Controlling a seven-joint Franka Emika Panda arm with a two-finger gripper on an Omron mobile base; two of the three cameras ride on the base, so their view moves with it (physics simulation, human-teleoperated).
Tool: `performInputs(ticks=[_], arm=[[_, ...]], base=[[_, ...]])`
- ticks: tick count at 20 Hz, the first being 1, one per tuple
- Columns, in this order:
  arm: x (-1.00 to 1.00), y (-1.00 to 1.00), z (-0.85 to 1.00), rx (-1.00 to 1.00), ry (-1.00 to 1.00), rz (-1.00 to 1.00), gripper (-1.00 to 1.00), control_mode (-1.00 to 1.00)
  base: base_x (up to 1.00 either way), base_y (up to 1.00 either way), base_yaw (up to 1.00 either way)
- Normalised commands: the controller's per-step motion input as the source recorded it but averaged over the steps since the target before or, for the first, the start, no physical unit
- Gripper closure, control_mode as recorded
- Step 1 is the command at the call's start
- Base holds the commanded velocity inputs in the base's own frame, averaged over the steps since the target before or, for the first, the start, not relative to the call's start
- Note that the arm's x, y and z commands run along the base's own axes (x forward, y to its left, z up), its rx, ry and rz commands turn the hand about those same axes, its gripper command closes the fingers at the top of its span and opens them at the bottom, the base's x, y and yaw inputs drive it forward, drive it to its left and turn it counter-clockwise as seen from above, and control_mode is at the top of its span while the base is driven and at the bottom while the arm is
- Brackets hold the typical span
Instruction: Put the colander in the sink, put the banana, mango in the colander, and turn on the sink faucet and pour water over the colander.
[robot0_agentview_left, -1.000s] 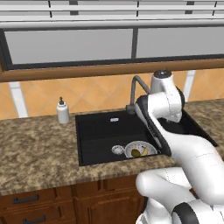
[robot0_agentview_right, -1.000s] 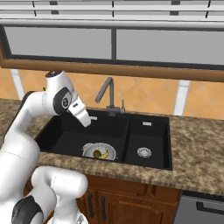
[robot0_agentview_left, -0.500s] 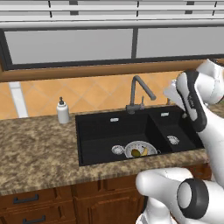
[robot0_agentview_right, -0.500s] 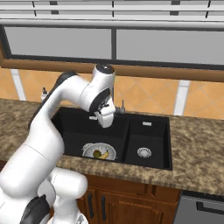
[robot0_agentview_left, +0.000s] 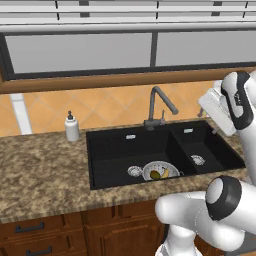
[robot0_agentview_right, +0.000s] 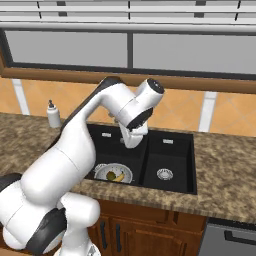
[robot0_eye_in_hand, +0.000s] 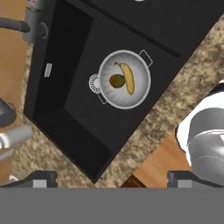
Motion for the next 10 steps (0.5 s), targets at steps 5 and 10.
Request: performInputs(ticks=[5,10], arm=[[0.15,-0.40,-0.13,0.32,-0.03,-0.09,-1.00,-1.00],[0.10,-0.29,-0.11,0.30,-0.11,-0.12,-1.00,-1.00]], base=[[0.00,0.00,0.00],[0.00,0.00,0.00]])
